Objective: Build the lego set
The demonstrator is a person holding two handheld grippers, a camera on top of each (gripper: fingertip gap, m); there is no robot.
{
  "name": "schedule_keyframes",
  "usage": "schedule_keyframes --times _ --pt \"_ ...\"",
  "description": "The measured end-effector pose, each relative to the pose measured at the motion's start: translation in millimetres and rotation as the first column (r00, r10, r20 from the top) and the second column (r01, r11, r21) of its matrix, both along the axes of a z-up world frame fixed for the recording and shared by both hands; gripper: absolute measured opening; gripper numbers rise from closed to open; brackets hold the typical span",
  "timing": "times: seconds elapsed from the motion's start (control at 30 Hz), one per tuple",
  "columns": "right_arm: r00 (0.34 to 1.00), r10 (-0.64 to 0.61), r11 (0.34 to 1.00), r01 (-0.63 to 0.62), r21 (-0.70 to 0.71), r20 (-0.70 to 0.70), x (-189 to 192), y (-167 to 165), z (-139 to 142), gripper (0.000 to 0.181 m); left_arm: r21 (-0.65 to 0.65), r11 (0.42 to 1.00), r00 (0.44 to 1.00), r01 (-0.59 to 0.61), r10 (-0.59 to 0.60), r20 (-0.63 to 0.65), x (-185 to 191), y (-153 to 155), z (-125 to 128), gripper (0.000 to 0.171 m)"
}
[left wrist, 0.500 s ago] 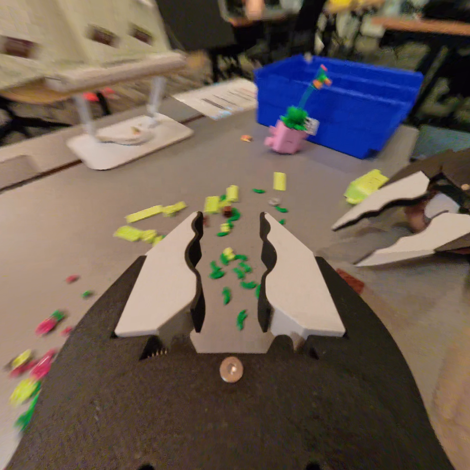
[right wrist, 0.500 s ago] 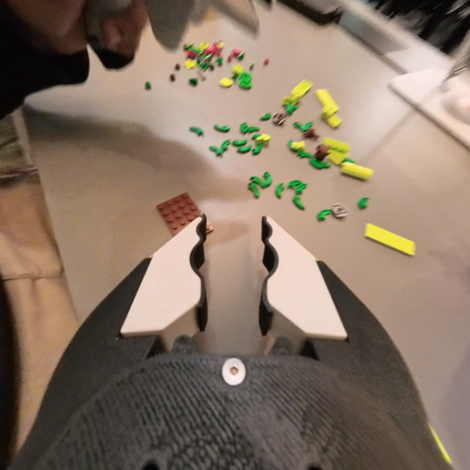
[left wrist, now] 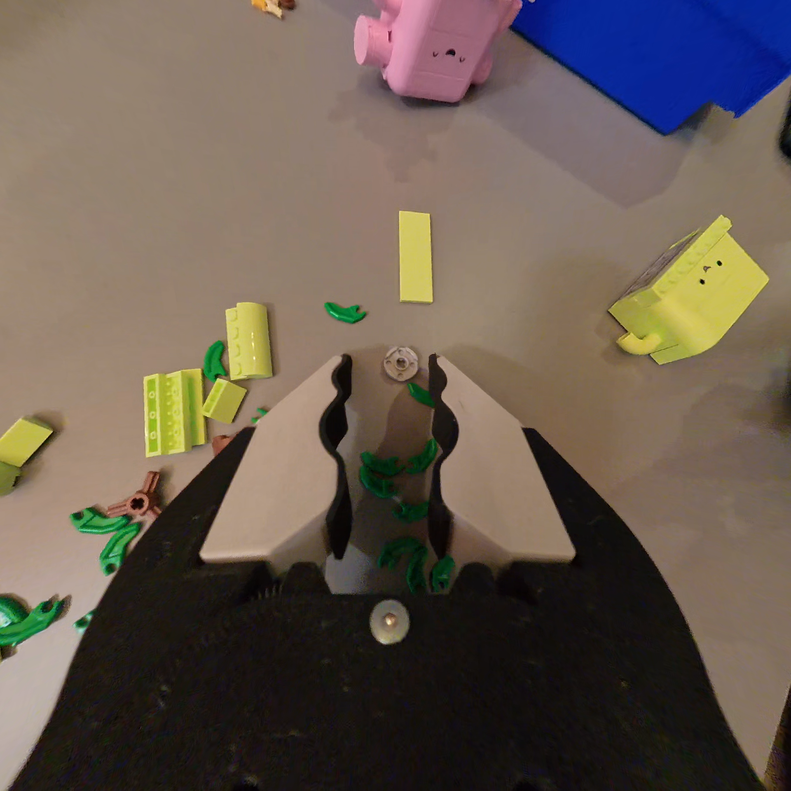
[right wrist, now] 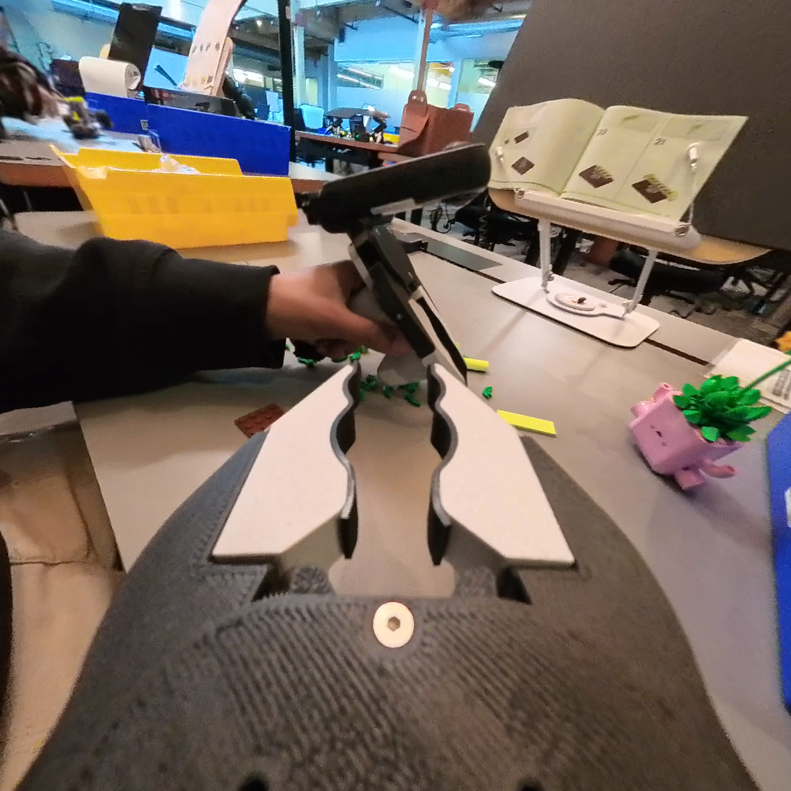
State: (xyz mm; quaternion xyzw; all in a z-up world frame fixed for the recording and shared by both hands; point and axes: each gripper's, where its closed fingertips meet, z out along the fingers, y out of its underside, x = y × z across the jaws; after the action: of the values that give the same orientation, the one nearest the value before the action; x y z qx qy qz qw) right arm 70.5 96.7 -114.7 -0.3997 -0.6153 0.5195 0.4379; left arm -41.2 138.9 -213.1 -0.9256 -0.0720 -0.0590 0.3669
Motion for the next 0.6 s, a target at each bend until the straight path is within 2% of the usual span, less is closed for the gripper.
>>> schedule_keyframes --times 0.07,0.1,0.17,0.27,0.33,0.37,0.4,0.47,0.53,0.6 --pt "1.000 -0.019 1.000 0.019 0.010 0.003 0.8 1.4 -0.9 0.029 0.002 1.000 1.000 0.007 -0.007 -0.004 -0.7 1.9 0.1 0.028" --pt "1.000 -0.023 1.000 0.023 0.018 0.005 0.8 1.1 -1.6 0.029 -0.007 1.000 1.000 0.011 -0.011 -0.009 -1.2 1.8 -0.4 0.016" --pt "0.999 -0.032 0.999 0.032 0.032 0.004 0.5 0.9 -2.2 0.029 0.002 1.000 1.000 0.026 -0.026 -0.012 0.3 1.8 3.1 0.014" --pt "0.999 -0.042 0.998 0.042 0.038 0.001 0.3 1.5 -2.3 0.029 0.141 0.989 0.998 0.039 -0.045 0.035 10.3 0.5 32.1 0.013" --pt "0.998 -0.053 0.998 0.054 0.035 -0.013 1.1 3.2 -0.4 0.030 0.281 0.959 0.977 0.032 -0.089 0.194 29.0 -6.1 60.7 0.013" --pt "0.998 -0.056 0.998 0.057 0.034 -0.027 2.3 3.6 1.4 0.030 0.365 0.931 0.935 0.013 -0.141 0.325 42.4 -11.3 78.4 0.013" --pt "0.997 -0.051 0.998 0.053 0.035 -0.049 4.0 3.0 4.0 0.030 0.434 0.901 0.866 -0.023 -0.199 0.458 54.5 -17.9 95.4 0.012" --pt "0.992 -0.004 0.999 0.010 0.048 -0.124 10.2 -4.5 12.1 0.029 0.515 0.851 0.682 -0.104 -0.316 0.660 73.9 -32.3 120.9 0.012" --pt "0.977 0.069 0.996 -0.058 0.062 -0.200 19.5 -17.5 22.9 0.028 0.551 0.806 0.498 -0.215 -0.395 0.772 85.8 -44.2 138.3 0.011" --pt "0.965 0.057 0.997 -0.041 0.067 -0.258 25.2 -19.5 34.5 0.026 0.558 0.790 0.381 -0.254 -0.449 0.809 102.3 -51.9 145.0 0.011"
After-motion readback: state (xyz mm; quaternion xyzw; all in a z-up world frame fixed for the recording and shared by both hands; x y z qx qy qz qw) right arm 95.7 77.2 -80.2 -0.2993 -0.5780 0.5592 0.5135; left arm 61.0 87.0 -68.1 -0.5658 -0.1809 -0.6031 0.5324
